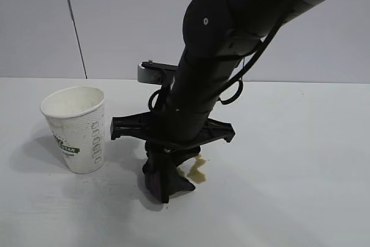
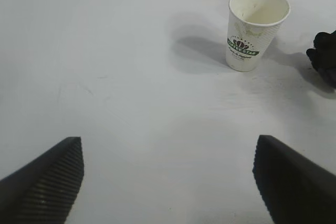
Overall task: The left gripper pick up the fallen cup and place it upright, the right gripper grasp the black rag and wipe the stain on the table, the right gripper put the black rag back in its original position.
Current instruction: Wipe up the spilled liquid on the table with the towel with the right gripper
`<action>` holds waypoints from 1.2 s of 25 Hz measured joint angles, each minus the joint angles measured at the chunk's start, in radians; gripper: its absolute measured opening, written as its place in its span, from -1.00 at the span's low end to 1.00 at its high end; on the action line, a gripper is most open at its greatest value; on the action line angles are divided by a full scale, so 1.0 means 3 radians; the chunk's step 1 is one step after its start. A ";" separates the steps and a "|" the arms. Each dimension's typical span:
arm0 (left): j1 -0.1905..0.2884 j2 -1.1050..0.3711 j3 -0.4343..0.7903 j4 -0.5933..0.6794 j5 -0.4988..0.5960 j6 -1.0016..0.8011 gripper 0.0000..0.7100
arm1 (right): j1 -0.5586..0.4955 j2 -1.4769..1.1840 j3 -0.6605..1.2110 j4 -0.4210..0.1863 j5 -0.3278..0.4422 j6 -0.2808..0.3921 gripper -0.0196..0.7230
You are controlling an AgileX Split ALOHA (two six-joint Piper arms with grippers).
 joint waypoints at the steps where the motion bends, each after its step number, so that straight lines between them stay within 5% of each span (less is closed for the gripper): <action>1: 0.0000 0.0000 0.0000 0.0000 0.0000 0.0000 0.78 | 0.0000 0.0020 -0.0021 0.0023 0.0013 -0.0016 -0.57; 14: 0.0000 0.0000 0.0000 0.0000 0.0000 0.0000 0.78 | 0.0182 0.0138 -0.0064 0.0032 0.0165 -0.0172 -0.57; 18: 0.0000 0.0000 0.0000 0.0000 0.0000 0.0000 0.78 | 0.0182 0.0130 -0.0082 -0.0416 0.0359 -0.0144 -0.57; 25: 0.0000 0.0000 0.0000 0.0000 0.0000 0.0000 0.78 | 0.0025 0.0117 -0.0092 -0.1253 0.0591 0.0328 -0.57; 30: 0.0000 0.0000 0.0000 0.0000 0.0000 0.0000 0.78 | -0.0271 0.0104 -0.0092 -0.1389 0.0676 0.0426 -0.57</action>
